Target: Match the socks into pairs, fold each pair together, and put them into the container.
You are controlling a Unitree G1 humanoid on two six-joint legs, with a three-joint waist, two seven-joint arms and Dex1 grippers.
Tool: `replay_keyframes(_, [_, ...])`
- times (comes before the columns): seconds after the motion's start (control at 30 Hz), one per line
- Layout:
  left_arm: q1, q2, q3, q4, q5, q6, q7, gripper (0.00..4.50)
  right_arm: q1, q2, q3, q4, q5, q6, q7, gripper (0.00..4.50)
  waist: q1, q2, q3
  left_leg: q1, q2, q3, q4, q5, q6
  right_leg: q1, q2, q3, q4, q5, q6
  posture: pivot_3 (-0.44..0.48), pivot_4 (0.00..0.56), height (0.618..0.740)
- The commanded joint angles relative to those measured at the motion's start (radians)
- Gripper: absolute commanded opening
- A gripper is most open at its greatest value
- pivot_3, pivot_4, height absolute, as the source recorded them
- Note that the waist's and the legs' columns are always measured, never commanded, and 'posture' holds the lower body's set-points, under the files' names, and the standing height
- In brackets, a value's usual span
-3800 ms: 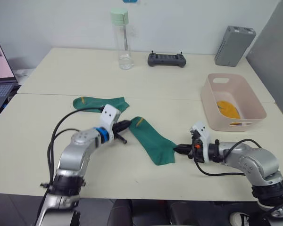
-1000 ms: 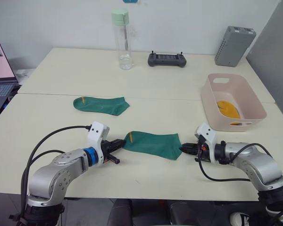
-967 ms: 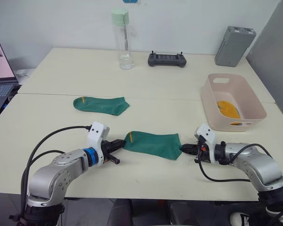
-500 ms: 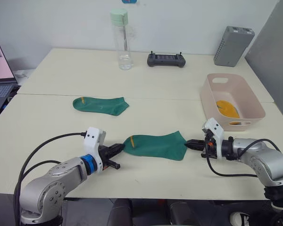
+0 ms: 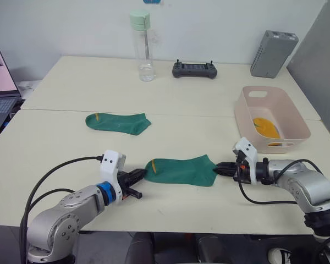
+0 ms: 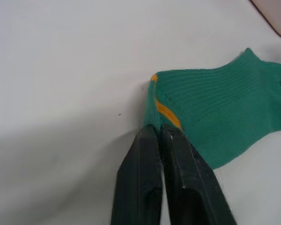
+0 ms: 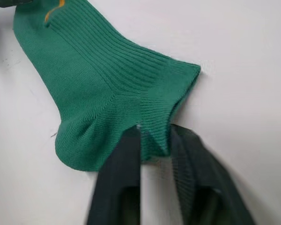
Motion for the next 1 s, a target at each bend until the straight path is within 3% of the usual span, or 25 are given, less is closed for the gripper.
replay_keyframes(0.03, [-0.014,0.071,0.062,0.005,0.005,-0.071,-0.068,1.49,-0.009,0.008,-0.105,-0.047,0.025,-0.041,-0.035,2.33,0.0,0.0,0.0,0.0,0.0,0.0,0.0,0.0,0.0,0.0,0.0,0.0,0.0,0.0,0.0,0.0,0.15,0.74])
replay_keyframes(0.07, [-0.025,0.091,0.078,0.021,0.004,-0.087,-0.088,1.8,-0.008,0.009,-0.11,-0.056,0.031,-0.056,-0.026,2.68,0.0,0.0,0.0,0.0,0.0,0.0,0.0,0.0,0.0,0.0,0.0,0.0,0.0,0.0,-0.001,0.0,0.15,0.74])
replay_keyframes(0.1, [-0.05,0.124,0.081,0.035,0.016,-0.136,-0.136,2.12,-0.013,0.026,-0.112,-0.069,0.039,-0.069,-0.025,2.73,0.0,0.0,0.0,0.0,0.0,0.0,0.0,0.0,0.0,0.0,0.0,0.0,0.0,-0.002,-0.004,0.0,0.15,0.74])
replay_keyframes(0.23, [-0.148,0.211,0.023,0.086,0.066,-0.262,-0.269,2.12,-0.043,0.106,-0.079,-0.101,0.04,-0.124,-0.038,2.73,0.0,0.0,0.0,0.0,0.0,0.0,0.0,0.0,0.0,0.0,0.0,-0.001,0.0,-0.003,-0.005,0.0,0.15,0.74])
replay_keyframes(0.3, [-0.196,0.228,-0.087,0.13,0.163,-0.387,-0.343,2.14,-0.062,0.161,-0.032,-0.096,0.016,-0.154,-0.051,2.33,0.0,0.0,0.0,0.0,0.0,0.001,0.0,0.0,0.0,0.0,-0.001,0.0,0.0,-0.003,-0.005,0.0,0.15,0.74])
replay_keyframes(0.37, [-0.245,0.204,-0.182,0.189,0.247,-0.488,-0.37,1.76,-0.076,0.187,0.048,-0.068,-0.061,-0.225,-0.054,1.76,0.0,0.0,0.0,0.0,0.0,0.001,0.0,0.0,0.0,0.0,-0.001,0.001,-0.001,-0.003,-0.005,0.0,0.15,0.74])
replay_keyframes(0.53, [-0.261,0.153,-0.373,0.314,0.414,-0.681,-0.429,0.3,-0.068,0.234,0.157,0.03,-0.186,-0.348,-0.079,0.01,0.001,0.0,0.0,0.0,0.0,0.001,-0.002,0.0,0.0,-0.001,0.0,0.0,0.0,0.0,-0.003,0.0,0.15,0.74])
replay_keyframes(0.57, [-0.258,0.139,-0.394,0.344,0.439,-0.714,-0.43,0.01,-0.054,0.241,0.167,0.043,-0.201,-0.364,-0.084,0.0,0.002,0.0,0.0,-0.001,0.0,0.001,-0.002,0.0,0.0,-0.001,0.0,-0.001,0.0,0.001,-0.005,0.0,0.15,0.74])
replay_keyframes(0.83, [-0.195,0.146,-0.392,0.481,0.557,-0.906,-0.439,0.01,0.059,0.2,0.11,0.065,-0.237,-0.396,-0.103,0.0,0.002,0.0,0.0,-0.001,0.0,0.0,-0.002,0.0,0.0,-0.001,0.0,-0.002,0.0,0.001,-0.005,0.0,0.15,0.74])
replay_keyframes(1.0, [-0.153,0.164,-0.321,0.526,0.534,-0.981,-0.47,0.01,0.118,0.136,0.048,0.016,-0.211,-0.411,-0.069,0.0,0.002,0.0,0.0,0.001,0.0,0.0,-0.001,0.0,0.0,0.001,0.0,-0.001,0.0,-0.003,-0.005,0.0,0.15,0.74])
